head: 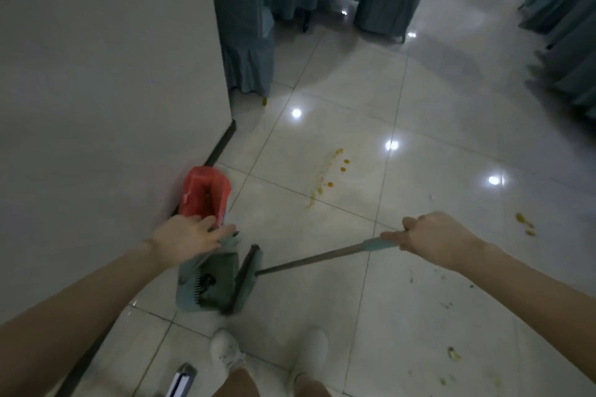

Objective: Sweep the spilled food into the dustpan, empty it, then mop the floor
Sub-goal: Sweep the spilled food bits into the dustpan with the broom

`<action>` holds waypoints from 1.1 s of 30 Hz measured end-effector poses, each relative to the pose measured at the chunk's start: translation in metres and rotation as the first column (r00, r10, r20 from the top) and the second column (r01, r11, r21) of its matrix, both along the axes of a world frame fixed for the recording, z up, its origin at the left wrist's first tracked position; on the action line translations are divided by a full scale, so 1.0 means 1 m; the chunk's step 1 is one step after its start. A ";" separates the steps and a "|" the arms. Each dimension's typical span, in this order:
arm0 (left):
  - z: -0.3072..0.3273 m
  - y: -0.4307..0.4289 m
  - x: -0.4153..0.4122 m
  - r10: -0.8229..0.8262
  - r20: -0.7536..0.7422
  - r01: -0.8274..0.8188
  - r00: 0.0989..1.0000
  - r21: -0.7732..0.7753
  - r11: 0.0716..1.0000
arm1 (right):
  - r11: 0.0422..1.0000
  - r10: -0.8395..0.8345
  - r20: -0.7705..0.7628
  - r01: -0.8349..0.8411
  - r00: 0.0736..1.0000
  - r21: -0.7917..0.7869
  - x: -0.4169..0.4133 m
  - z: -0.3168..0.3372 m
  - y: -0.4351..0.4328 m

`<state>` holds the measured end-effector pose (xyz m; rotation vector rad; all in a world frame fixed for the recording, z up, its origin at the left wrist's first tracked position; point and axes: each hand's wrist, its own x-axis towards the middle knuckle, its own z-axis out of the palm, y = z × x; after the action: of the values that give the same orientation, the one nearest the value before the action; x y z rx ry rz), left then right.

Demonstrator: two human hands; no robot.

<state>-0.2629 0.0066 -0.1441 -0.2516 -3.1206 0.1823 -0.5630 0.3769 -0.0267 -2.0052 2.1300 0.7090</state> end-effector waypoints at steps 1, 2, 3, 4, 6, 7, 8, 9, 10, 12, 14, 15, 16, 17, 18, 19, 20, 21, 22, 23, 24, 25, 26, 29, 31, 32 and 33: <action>0.005 0.012 -0.012 -0.027 0.002 0.027 1.000 -0.037 0.999 | 0.999 -0.032 0.009 0.032 0.999 -0.010 -0.008 0.002 0.023; 0.008 0.023 -0.025 -0.056 -0.006 0.056 0.998 -0.068 0.996 | 0.998 -0.067 0.007 0.067 0.998 -0.015 -0.016 0.005 0.047; 0.014 0.034 -0.040 -0.067 0.002 0.067 0.998 -0.080 0.995 | 0.994 -0.109 -0.004 0.109 0.994 -0.027 -0.025 0.004 0.072; 0.017 0.044 -0.054 -0.080 0.008 0.080 0.997 -0.073 0.994 | 0.987 -0.160 -0.019 0.159 0.987 -0.027 -0.034 0.003 0.095; 0.027 0.068 -0.085 -0.091 0.011 0.092 0.996 -0.057 0.994 | 0.971 -0.240 -0.063 0.238 0.969 -0.028 -0.045 0.008 0.135; 0.032 0.081 -0.098 -0.088 0.015 0.089 0.996 -0.046 0.995 | 0.955 -0.296 -0.078 0.297 0.952 -0.002 -0.049 0.008 0.150; 0.037 0.096 -0.115 -0.102 0.015 0.103 0.995 -0.042 0.994 | 0.929 -0.365 -0.119 0.369 0.923 0.012 -0.054 0.008 0.170; 0.042 0.111 -0.131 -0.107 0.017 0.108 0.994 -0.042 0.993 | 0.889 -0.441 -0.148 0.454 0.885 0.063 -0.058 0.007 0.190; 0.045 0.122 -0.146 -0.128 0.000 0.128 0.992 -0.047 0.991 | 0.842 -0.507 -0.162 0.527 0.847 0.119 -0.059 0.009 0.204; 0.040 0.146 -0.183 -0.153 -0.029 0.151 0.988 -0.065 0.986 | 0.762 -0.613 -0.189 0.637 0.767 0.116 -0.062 0.015 0.240; 0.035 0.166 -0.219 -0.118 0.003 0.118 0.993 -0.021 0.993 | 0.686 -0.699 -0.202 0.723 0.686 0.081 -0.067 0.017 0.273; 0.034 0.173 -0.238 -0.101 0.009 0.101 0.995 0.006 0.995 | 0.653 -0.730 -0.211 0.755 0.651 0.070 -0.069 0.018 0.289; 0.034 0.181 -0.255 -0.085 0.025 0.084 0.996 0.018 0.996 | 0.622 -0.753 -0.224 0.780 0.619 0.066 -0.072 0.018 0.301; 0.037 0.190 -0.272 -0.077 0.048 0.077 0.996 0.017 0.997 | 0.590 -0.778 -0.230 0.805 0.585 0.051 -0.075 0.020 0.312; 0.039 0.198 -0.289 -0.084 0.040 0.083 0.996 0.020 0.996 | 0.555 -0.804 -0.237 0.832 0.545 0.031 -0.078 0.020 0.321; 0.040 0.205 -0.306 -0.087 0.044 0.087 0.995 0.019 0.996 | 0.520 -0.828 -0.243 0.854 0.505 0.006 -0.081 0.019 0.329; 0.043 0.213 -0.323 -0.087 0.052 0.087 0.995 0.019 0.996 | 0.483 -0.851 -0.249 0.876 0.463 -0.020 -0.085 0.016 0.335; 0.045 0.220 -0.338 -0.091 0.057 0.089 0.994 0.025 0.996 | 0.441 -0.873 -0.248 0.896 0.419 -0.040 -0.090 0.014 0.340; 0.044 0.226 -0.354 -0.105 0.052 0.104 0.993 0.032 0.994 | 0.402 -0.894 -0.244 0.914 0.377 -0.059 -0.096 0.010 0.344; 0.045 0.233 -0.370 -0.110 0.057 0.108 0.992 0.026 0.994 | 0.366 -0.910 -0.239 0.928 0.340 -0.075 -0.103 0.007 0.347; 0.045 0.240 -0.387 -0.117 0.067 0.116 0.991 0.020 0.993 | 0.330 -0.924 -0.232 0.940 0.303 -0.087 -0.111 0.004 0.349; 0.044 0.246 -0.406 -0.118 0.085 0.116 0.989 0.028 0.993 | 0.297 -0.936 -0.226 0.950 0.270 -0.093 -0.120 0.003 0.349; 0.043 0.251 -0.425 -0.114 0.105 0.111 0.988 0.028 0.993 | 0.268 -0.945 -0.220 0.958 0.242 -0.100 -0.130 0.001 0.349; 0.038 0.264 -0.474 -0.162 0.112 0.166 0.980 -0.022 0.986 | 0.185 -0.963 -0.223 0.974 0.153 -0.131 -0.161 -0.005 0.346; 0.036 0.265 -0.502 -0.224 0.083 0.224 0.971 0.013 0.974 | 0.121 -0.974 -0.209 0.984 0.092 -0.132 -0.184 -0.007 0.343; 0.032 0.266 -0.514 -0.238 0.112 0.238 0.965 0.017 0.971 | 0.098 -0.977 -0.201 0.986 0.070 -0.136 -0.196 -0.009 0.342; 0.023 0.265 -0.528 -0.273 0.095 0.276 0.957 -0.015 0.961 | 0.076 -0.980 -0.194 0.988 0.049 -0.137 -0.208 -0.012 0.340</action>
<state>-0.7906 0.2721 -0.1210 -0.7078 -3.1272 0.2172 -0.7707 0.7168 -0.0392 0.0791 2.8011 0.6257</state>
